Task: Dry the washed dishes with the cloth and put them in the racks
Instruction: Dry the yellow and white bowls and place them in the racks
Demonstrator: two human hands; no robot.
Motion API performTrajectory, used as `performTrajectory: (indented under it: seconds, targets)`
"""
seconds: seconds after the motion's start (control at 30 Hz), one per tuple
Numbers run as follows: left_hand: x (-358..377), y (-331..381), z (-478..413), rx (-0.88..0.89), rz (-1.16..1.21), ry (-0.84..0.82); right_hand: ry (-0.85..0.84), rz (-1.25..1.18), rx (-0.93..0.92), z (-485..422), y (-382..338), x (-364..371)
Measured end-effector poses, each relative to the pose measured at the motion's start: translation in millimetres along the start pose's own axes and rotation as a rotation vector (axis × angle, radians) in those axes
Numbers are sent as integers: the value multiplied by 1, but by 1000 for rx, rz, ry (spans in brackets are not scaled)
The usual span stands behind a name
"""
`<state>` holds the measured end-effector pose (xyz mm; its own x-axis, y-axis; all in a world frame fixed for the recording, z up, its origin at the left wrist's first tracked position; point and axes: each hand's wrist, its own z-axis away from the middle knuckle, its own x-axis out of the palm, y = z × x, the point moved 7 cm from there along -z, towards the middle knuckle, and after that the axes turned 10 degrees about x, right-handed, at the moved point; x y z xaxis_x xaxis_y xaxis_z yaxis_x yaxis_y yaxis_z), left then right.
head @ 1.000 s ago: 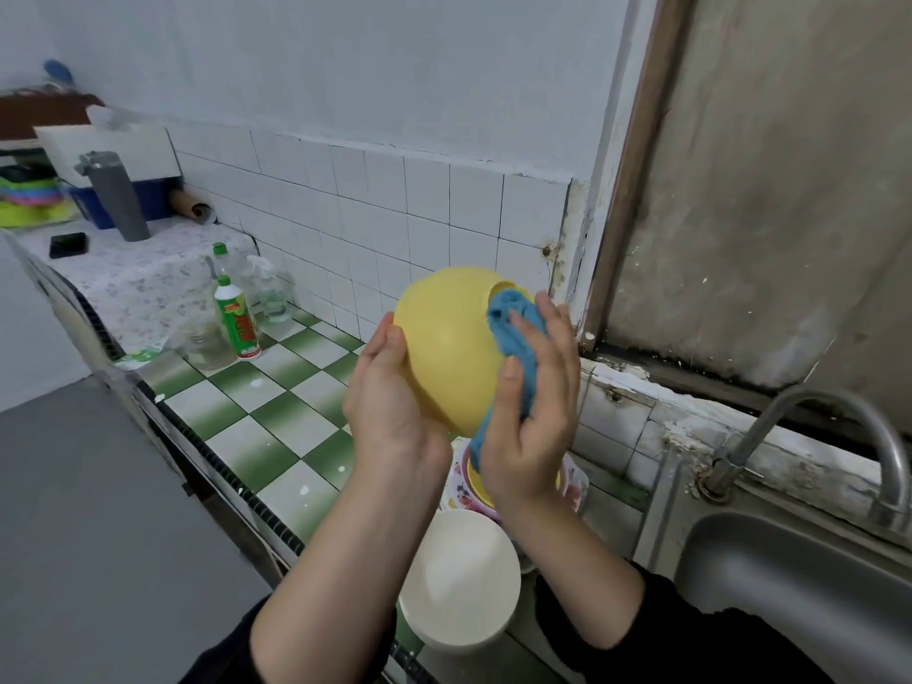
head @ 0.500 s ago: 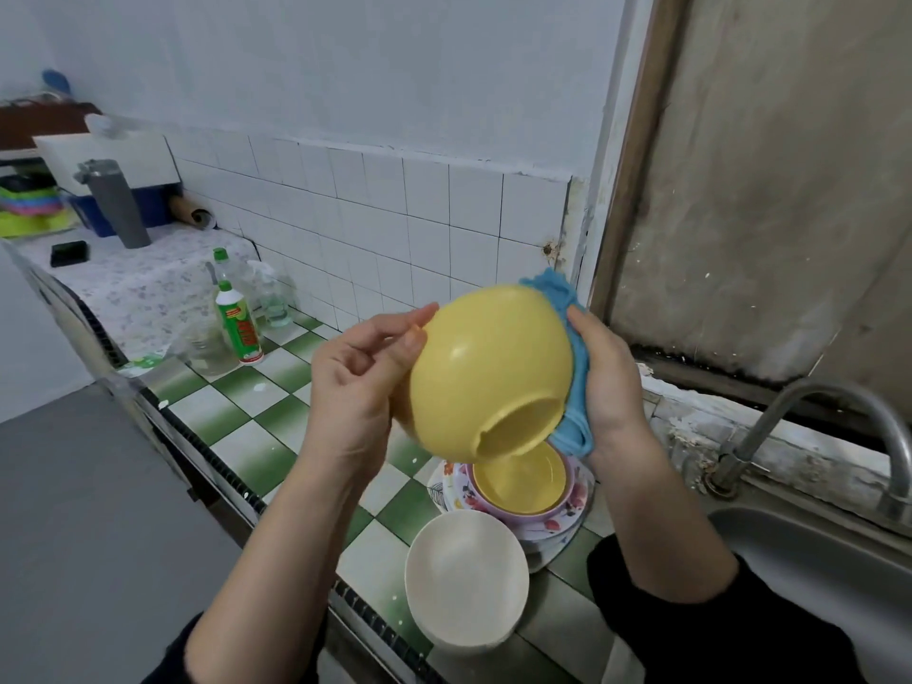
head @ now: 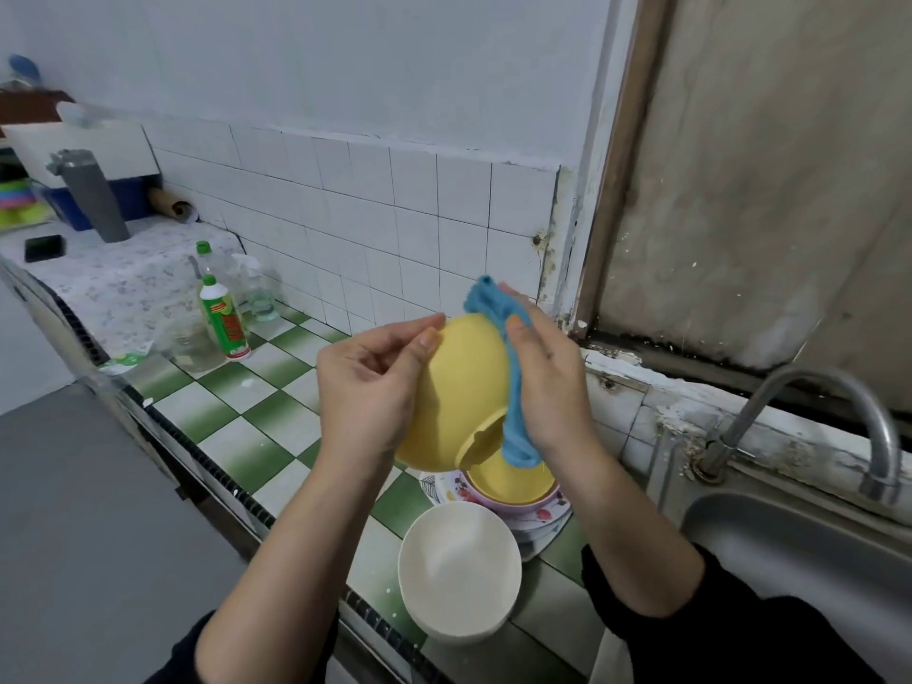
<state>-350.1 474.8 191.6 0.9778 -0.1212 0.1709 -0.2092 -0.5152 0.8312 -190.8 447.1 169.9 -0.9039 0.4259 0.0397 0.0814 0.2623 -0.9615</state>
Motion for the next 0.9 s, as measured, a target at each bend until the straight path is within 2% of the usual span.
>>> performTrajectory:
  seconds: [0.07, 0.1, 0.13, 0.27, 0.3, 0.37, 0.4, 0.5, 0.57, 0.67, 0.73, 0.77, 0.83, 0.9]
  targets:
    - [5, 0, 0, 10, -20, -31, -28, 224, -285, 16, -18, 17]
    - [6, 1, 0, 16, -11, -41, -29, 297, -377, 21, -22, 21]
    - [7, 3, -1, 27, 2, -54, -30, 300, -388, 20, -22, 22]
    - [1, 21, -10, 132, 102, -150, 62, -189, 19, -3, -10, -12]
    - [-1, 27, -13, 164, 149, -169, 103, -246, 111, -6, -6, -20]
    - [-5, 32, -18, 194, 223, -172, 190, -267, 179, -6, -2, -30]
    - [-7, 30, -20, 185, 242, -139, 224, -271, 151, -3, -3, -33]
    - [-8, 13, -21, 75, 194, 4, 269, -229, -80, 3, -16, -32]
    - [-5, -2, -18, -83, 76, 33, 298, -76, -273, 9, -28, -28]
    - [3, -22, -7, -446, -3, -93, 320, 181, -526, 21, -41, -21]
    - [12, -24, 0, -588, 69, -142, 310, 276, -612, 26, -47, -15]
    - [15, -22, 1, -605, 116, -134, 291, 300, -608, 27, -48, -11]
    - [16, -18, -1, -580, 167, -73, 209, 280, -484, 22, -45, -7]
    - [8, -21, -6, -531, 146, -4, 164, 113, -199, 14, -42, -12]
